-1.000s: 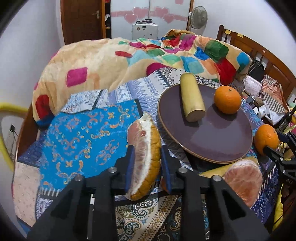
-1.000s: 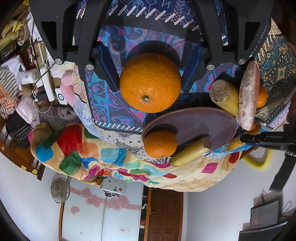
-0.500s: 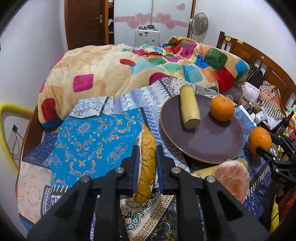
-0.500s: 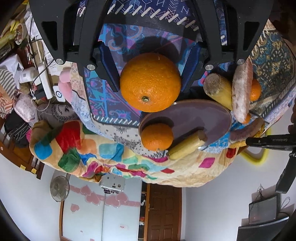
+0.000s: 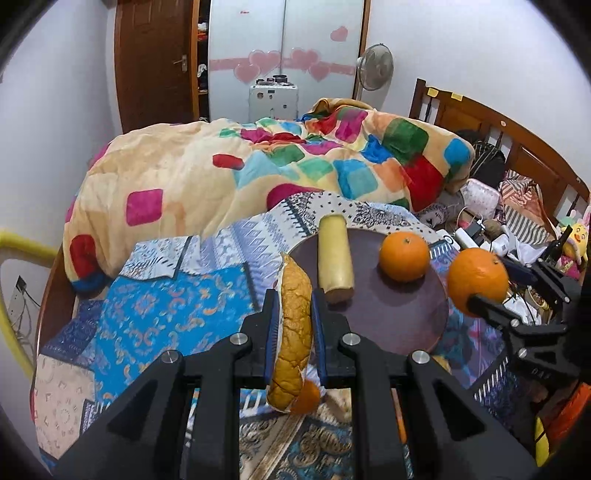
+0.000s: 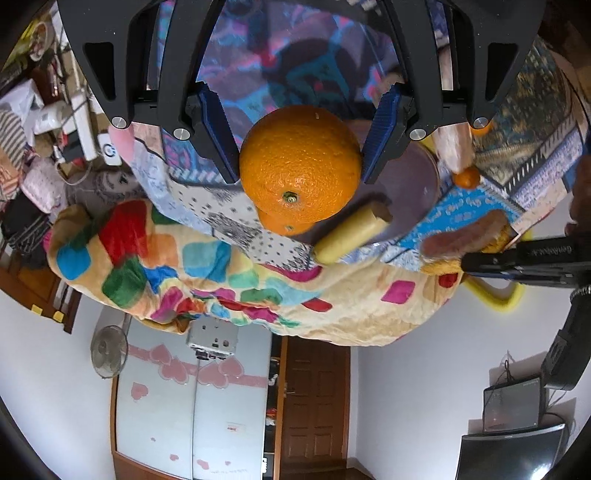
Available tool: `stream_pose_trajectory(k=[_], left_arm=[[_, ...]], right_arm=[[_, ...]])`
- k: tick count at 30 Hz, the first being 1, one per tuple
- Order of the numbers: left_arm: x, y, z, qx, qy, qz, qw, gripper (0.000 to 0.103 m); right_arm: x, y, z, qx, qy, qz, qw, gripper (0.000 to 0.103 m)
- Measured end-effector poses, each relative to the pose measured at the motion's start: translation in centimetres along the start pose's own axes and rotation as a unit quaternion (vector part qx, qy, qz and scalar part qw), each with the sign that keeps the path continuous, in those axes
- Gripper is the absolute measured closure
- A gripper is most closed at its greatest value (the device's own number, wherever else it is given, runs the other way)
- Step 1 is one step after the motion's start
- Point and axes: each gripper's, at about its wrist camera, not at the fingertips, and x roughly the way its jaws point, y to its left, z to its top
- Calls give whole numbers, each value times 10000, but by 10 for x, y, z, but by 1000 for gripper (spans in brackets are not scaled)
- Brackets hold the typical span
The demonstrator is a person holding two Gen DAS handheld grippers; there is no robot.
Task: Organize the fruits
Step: 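Place the roll on the plate with the left gripper while the right gripper places an orange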
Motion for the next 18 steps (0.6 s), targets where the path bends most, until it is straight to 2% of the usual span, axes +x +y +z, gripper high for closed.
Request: stream_pose_trajectory(k=[8,18], left_arm=[[29,-12,15,77,38,-27,10000,86],[59,-21,26,121,111,-153,9997,86]], right_arm=[[34,18,18,-265,151,188,9994,40],[54,26,24,-559,290,283,9976,39]])
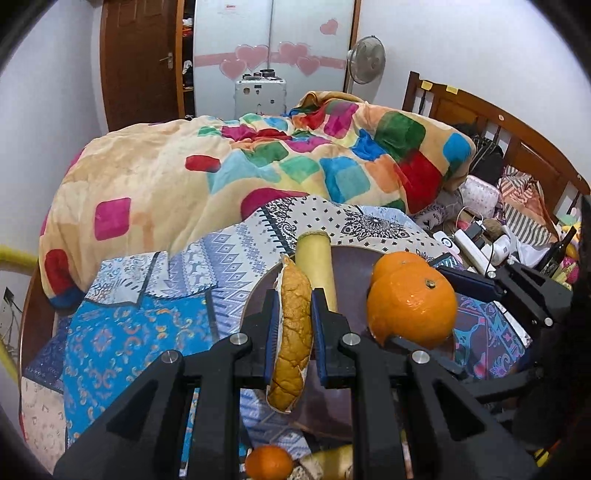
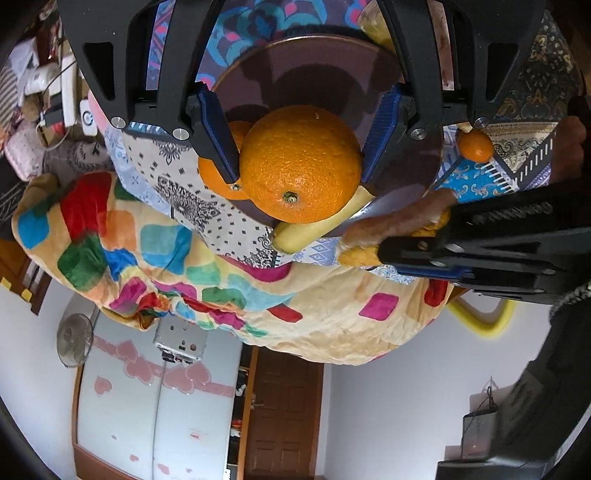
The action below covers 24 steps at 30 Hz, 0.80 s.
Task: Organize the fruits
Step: 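Place the roll on the plate with the left gripper while the right gripper places an orange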
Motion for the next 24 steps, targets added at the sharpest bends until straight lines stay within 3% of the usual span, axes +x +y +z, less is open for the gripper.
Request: stream_pose_trajectory(k=[3,10,24], left_arm=[[11,-1,-1,-14,163,-61,9998,86],[3,2,0,-108,105,-96,9998,86],[-67,1,-23,17,-186,140,9997,85]], right_arm=[[2,3,0,-80,39,44,10000,38],[-1,8,-4,-163,60,89,9998,36],[-62,18,-1,-111,-359,-115,9992,36]])
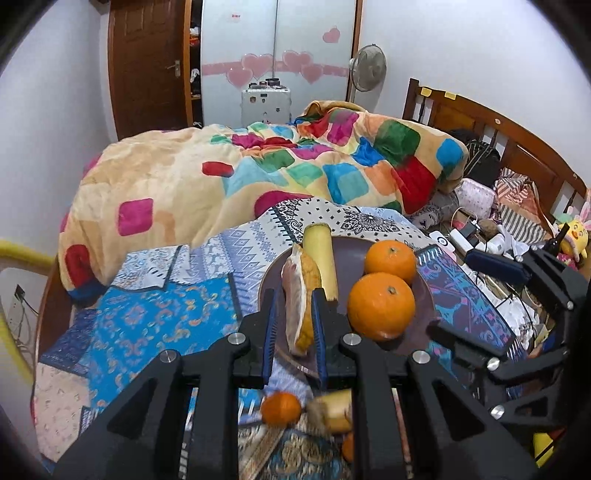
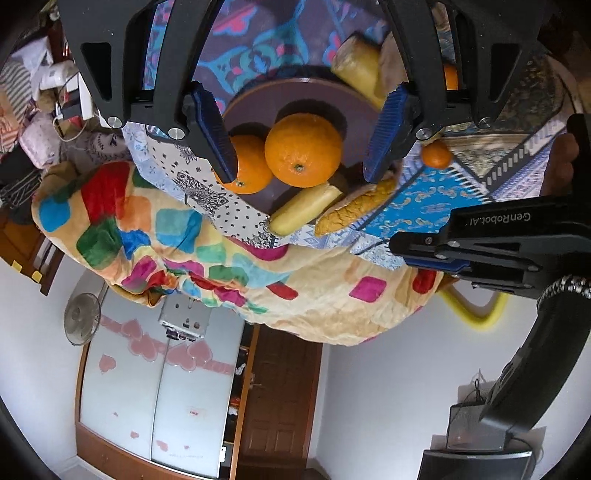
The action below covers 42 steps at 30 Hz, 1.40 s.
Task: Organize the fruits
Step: 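Place the roll on the plate with the left gripper while the right gripper places an orange, then grasp the pomelo segment with the right gripper and lift it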
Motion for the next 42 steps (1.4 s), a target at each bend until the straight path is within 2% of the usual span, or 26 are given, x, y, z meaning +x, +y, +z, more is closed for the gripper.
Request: stream_pose_trajectory(k=[9,12,18,26,30,32,33,34,35,42], left_arm=[[-53,-7,-31,65,-170,116,9998,66],[-66,-6,-44,76,-234,228,9994,56],[-78,-2,-73,28,-210,342,9992,44],[-68,1,-104,111,33,467,9988,41],[-62,1,-115,152,169,375,9990,41],[-59,1,-118,148,196,358,9991,41],[-58,1,-119,150,210,347,9991,41],[-56,0,-120,141,225,338,9991,41],[-55,-1,-120,126,236,338,9991,41],[-49,-14,-121,157,253,244,9993,41]], right_arm=[[-37,19,-11,129,-140,72,9998,35],[-39,26,-21,141,-96,81,9998,35],[-30,40,-45,213,145,168,9995,36],[-6,53,-66,217,456,166,9986,36],[3,52,-67,208,516,70,9984,37],[7,51,-67,244,581,133,9979,47],[6,51,-68,262,550,139,9980,48],[6,51,-68,268,548,177,9980,54],[6,51,-67,267,545,233,9979,65],[-7,43,-70,493,433,344,9973,74]])
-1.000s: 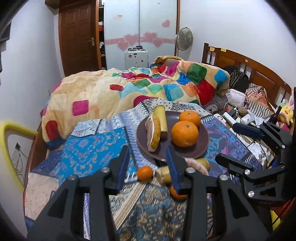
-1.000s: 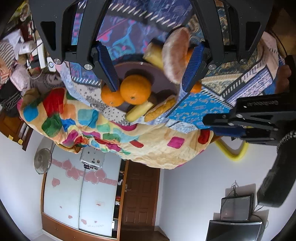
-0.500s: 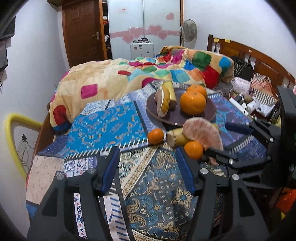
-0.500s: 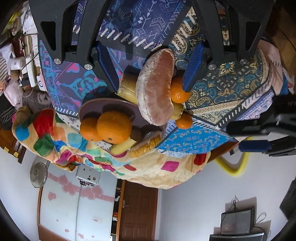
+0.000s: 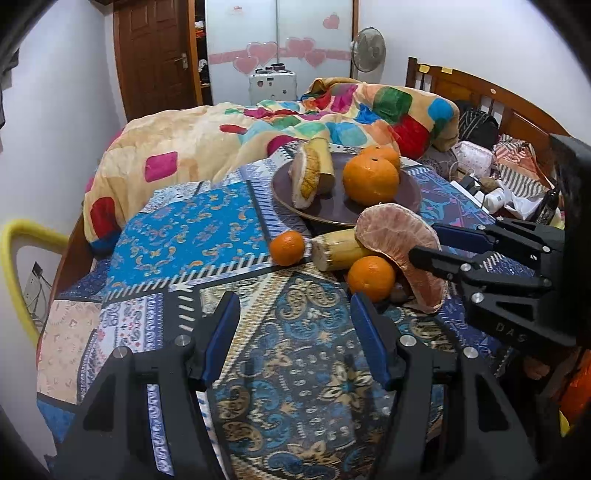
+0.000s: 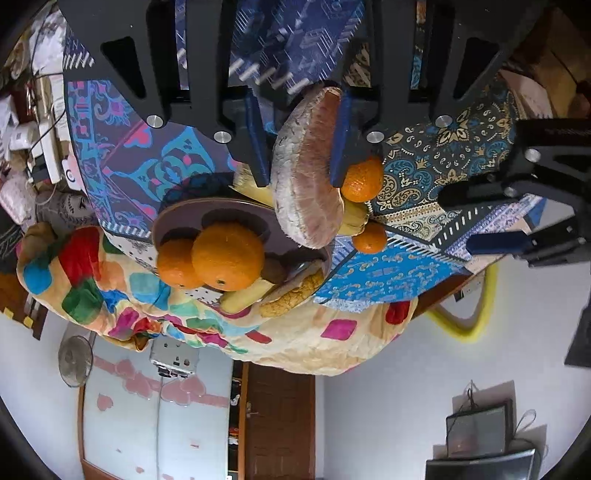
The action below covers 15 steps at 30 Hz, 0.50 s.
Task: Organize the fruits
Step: 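Grasp the pomelo segment with the right gripper and lift it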
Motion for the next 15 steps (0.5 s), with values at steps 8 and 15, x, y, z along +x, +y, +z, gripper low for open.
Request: stream_pose_trajectory(k=[8,15], left_arm=[[10,-24,6,90,29,-218,9997,41],[22,-41,10,181,33,-313,9993,41]], right_arm=[[-23,-30,-13,235,-88,-221,9994,76],[-26,-61,-26,472,112,-521,9975,80]])
